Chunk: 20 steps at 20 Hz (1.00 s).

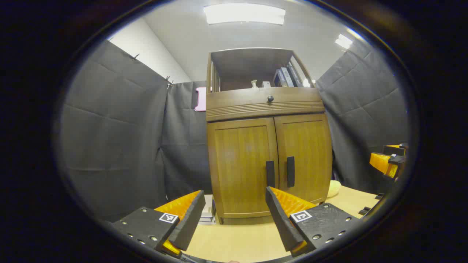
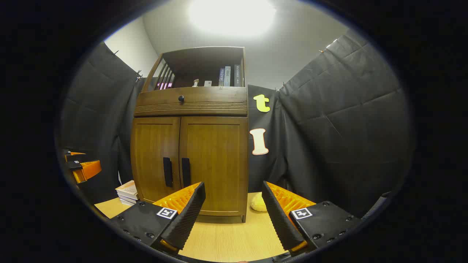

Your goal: Open the right door of the double-door shoe cabinet with the right hand, and open the left door with the left hand.

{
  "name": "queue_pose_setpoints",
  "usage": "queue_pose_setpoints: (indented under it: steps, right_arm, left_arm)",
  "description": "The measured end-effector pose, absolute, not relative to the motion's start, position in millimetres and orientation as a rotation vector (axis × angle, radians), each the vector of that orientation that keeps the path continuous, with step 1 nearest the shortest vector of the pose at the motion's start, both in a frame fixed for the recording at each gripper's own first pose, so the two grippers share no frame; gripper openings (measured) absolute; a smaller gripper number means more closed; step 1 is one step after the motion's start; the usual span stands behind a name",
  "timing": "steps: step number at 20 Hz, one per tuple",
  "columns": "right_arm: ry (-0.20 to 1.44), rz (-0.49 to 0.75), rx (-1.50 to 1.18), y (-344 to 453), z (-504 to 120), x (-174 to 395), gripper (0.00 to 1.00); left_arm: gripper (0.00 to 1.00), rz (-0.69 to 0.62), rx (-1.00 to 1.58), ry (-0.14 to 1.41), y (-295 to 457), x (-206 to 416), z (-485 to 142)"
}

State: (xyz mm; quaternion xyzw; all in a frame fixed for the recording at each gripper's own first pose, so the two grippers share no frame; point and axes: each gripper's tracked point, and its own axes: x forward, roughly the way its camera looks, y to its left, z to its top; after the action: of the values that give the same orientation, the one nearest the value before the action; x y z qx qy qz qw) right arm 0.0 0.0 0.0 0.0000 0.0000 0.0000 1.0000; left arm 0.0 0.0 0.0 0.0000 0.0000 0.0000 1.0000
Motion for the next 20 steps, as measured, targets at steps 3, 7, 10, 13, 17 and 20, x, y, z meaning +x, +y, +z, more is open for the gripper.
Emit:
queue_pose_setpoints:
  steps: [3, 7, 10, 13, 17, 20]
  right_arm:
    - [0.005, 0.004, -0.006, 1, -3, -1, 0.97]
    - [0.009, 0.008, 0.004, 4, -6, -1, 0.96]
    - [0.009, 0.012, 0.007, 6, -6, 0, 0.97]
    - [0.013, 0.019, 0.012, 10, -8, 3, 0.97]
    - [0.016, 0.038, 0.021, 19, -9, 12, 0.97]
    - [0.011, 0.062, 0.024, 29, -9, 23, 0.98]
  left_arm:
    - [0.96, 0.004, 0.003, -0.003, 0, -2, -1]
    - [0.96, 0.009, 0.009, -0.008, 0, -3, 0]
    - [0.96, 0.008, 0.011, -0.01, 0, -3, 0]
    - [0.96, 0.012, 0.014, -0.013, 0, -5, 0]
    - [0.96, 0.02, 0.014, -0.016, 1, -5, 0]
    - [0.96, 0.032, 0.021, -0.017, 3, -5, 1]
